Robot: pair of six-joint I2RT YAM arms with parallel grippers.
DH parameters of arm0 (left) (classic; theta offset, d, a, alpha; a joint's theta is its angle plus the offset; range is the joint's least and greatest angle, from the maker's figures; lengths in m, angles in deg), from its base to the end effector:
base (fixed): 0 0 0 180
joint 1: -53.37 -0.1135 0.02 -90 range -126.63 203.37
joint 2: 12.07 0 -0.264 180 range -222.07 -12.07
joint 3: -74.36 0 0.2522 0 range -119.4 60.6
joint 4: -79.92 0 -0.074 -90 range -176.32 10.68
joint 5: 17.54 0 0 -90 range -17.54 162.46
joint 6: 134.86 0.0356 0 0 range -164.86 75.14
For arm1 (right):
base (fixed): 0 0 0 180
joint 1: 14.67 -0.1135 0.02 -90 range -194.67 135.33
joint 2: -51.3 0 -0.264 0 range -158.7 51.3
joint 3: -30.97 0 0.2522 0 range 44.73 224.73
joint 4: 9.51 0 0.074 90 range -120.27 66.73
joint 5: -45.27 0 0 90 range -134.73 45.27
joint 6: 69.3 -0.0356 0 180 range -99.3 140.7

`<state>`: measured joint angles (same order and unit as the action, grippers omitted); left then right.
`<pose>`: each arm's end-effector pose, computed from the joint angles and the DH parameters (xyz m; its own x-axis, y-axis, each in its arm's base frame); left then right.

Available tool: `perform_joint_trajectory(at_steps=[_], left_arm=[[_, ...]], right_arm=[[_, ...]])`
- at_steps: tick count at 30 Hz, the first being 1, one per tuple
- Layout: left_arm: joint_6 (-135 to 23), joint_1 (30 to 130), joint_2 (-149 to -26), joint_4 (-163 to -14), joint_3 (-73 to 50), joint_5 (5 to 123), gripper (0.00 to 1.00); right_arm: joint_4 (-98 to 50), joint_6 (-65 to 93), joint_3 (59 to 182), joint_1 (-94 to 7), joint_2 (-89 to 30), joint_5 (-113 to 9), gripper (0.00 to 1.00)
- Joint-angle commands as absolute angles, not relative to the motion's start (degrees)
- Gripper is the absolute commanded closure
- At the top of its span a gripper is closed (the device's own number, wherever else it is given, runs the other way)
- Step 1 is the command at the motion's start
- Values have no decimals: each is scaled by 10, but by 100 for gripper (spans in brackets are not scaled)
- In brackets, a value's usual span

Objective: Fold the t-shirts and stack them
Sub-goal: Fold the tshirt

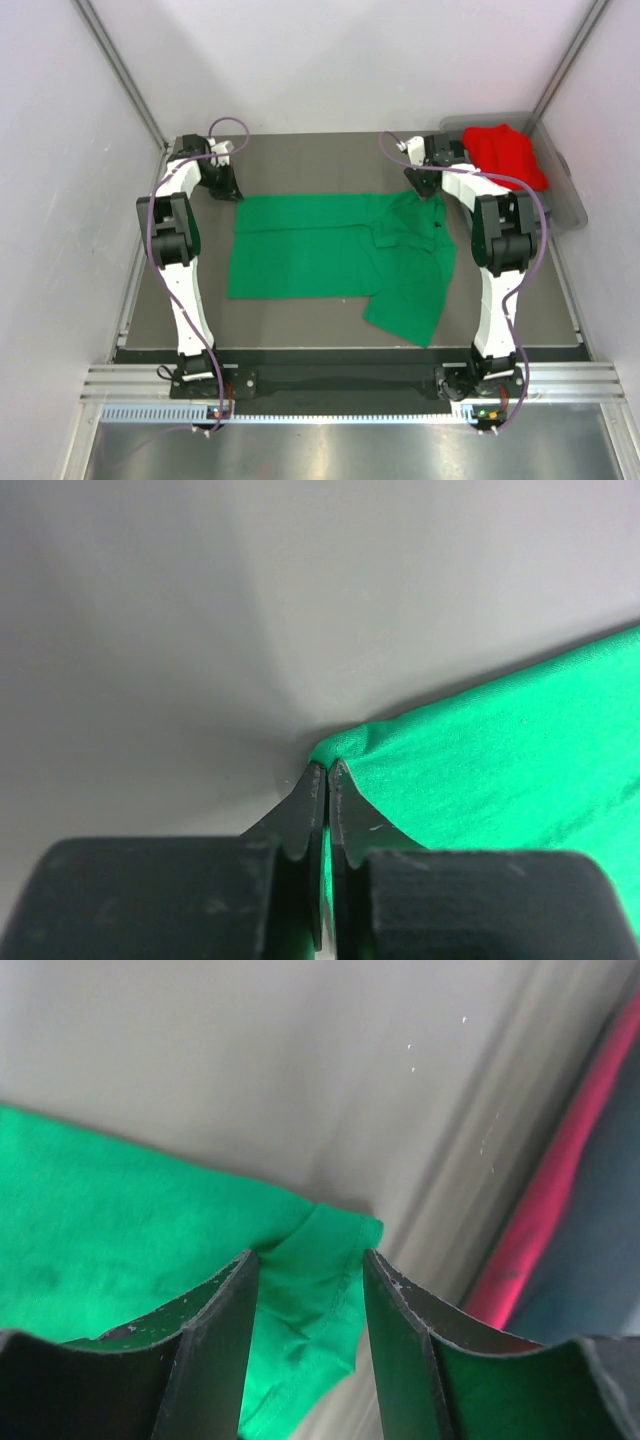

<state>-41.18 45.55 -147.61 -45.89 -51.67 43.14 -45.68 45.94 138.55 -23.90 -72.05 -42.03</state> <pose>0.5014 0.0513 0.1626 -0.8801 -0.0644 -0.4703 0.1531 0.8993 -0.4097 0.4695 0.0746 0.1792 -0.6469 -0.5366 -0.5418 -0.4504 0.8422 -0.2964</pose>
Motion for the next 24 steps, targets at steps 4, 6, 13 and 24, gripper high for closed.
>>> perform_joint_trajectory(at_steps=[4, 6, 13, 24], left_arm=[[-410, 453, -1476, -473, -519, 471, 100], [-408, 454, -1477, -471, -530, 492, 100], [-399, 452, -1512, -454, -595, 525, 100], [-384, 454, -1559, -452, -668, 575, 100]], right_arm=[[-466, 440, 1448, -230, -756, -404, 57], [-469, 439, 1449, -228, -761, -397, 62], [-497, 441, 1482, -223, -795, -393, 94], [-517, 432, 1562, -224, -854, -396, 100]])
